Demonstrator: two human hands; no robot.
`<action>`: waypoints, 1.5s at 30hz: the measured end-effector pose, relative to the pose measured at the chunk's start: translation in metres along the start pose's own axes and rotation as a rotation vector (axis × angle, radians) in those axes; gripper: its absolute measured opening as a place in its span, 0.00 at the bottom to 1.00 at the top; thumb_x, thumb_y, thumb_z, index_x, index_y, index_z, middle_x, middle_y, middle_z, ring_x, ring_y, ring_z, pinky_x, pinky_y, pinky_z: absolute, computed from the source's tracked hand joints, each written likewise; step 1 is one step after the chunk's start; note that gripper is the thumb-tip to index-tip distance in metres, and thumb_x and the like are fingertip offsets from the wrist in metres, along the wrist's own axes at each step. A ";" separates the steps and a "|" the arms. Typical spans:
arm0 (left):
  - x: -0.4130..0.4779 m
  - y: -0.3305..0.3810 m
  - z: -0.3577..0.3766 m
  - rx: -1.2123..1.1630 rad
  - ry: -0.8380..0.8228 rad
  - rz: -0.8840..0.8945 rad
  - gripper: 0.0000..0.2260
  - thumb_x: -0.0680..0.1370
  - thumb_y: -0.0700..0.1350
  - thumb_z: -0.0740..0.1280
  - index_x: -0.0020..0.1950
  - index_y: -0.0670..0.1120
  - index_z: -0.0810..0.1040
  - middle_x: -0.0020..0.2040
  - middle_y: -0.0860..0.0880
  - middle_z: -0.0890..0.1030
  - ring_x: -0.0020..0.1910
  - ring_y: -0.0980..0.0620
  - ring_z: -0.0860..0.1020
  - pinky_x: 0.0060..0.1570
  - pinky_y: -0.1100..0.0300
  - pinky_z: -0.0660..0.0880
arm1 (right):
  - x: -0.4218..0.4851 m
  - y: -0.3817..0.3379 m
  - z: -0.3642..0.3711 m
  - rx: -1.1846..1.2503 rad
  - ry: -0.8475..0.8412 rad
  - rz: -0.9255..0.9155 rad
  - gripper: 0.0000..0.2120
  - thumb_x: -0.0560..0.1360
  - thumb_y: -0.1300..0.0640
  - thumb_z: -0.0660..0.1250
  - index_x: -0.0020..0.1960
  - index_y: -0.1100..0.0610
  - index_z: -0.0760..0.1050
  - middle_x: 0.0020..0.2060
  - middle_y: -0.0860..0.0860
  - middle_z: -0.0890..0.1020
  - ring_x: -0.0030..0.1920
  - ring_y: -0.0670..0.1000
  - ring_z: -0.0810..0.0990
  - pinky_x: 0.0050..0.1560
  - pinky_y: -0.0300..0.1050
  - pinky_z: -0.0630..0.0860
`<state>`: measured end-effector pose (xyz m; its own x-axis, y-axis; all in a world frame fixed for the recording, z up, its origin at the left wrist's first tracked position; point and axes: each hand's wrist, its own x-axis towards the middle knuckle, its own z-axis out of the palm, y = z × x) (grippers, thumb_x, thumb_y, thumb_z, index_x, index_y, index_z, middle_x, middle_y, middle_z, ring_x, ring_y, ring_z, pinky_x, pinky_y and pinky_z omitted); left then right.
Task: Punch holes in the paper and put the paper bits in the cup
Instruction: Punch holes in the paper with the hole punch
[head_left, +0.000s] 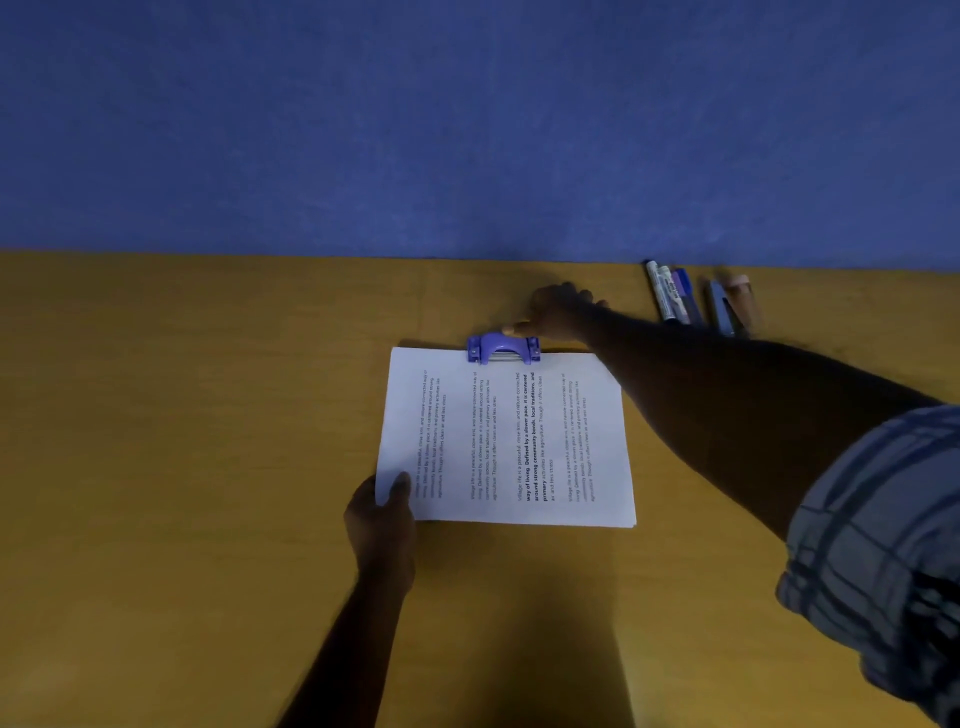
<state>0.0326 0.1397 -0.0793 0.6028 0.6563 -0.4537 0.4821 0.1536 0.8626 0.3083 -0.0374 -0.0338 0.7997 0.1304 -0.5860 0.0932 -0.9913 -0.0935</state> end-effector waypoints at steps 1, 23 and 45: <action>0.000 0.001 0.001 0.007 -0.001 0.004 0.03 0.79 0.40 0.68 0.50 0.47 0.78 0.45 0.53 0.81 0.45 0.55 0.79 0.40 0.60 0.76 | -0.001 0.000 0.000 0.011 0.002 0.001 0.45 0.67 0.26 0.62 0.71 0.58 0.66 0.73 0.63 0.63 0.73 0.70 0.59 0.70 0.71 0.56; -0.009 0.007 -0.004 0.031 -0.024 -0.043 0.08 0.79 0.38 0.67 0.58 0.40 0.79 0.53 0.44 0.81 0.52 0.45 0.79 0.52 0.51 0.77 | -0.058 0.037 0.036 0.223 0.150 -0.147 0.13 0.80 0.58 0.56 0.57 0.53 0.78 0.58 0.52 0.79 0.61 0.57 0.74 0.64 0.61 0.68; -0.038 -0.009 -0.039 -0.031 -0.155 -0.034 0.16 0.79 0.36 0.66 0.67 0.38 0.75 0.62 0.40 0.79 0.62 0.41 0.78 0.64 0.43 0.74 | -0.098 0.044 0.068 0.378 0.042 -0.357 0.12 0.77 0.51 0.67 0.57 0.55 0.80 0.54 0.52 0.83 0.53 0.51 0.80 0.48 0.41 0.74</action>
<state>-0.0191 0.1422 -0.0607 0.6786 0.5289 -0.5097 0.4854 0.1978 0.8516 0.1937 -0.0925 -0.0354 0.7812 0.4505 -0.4322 0.1503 -0.8076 -0.5703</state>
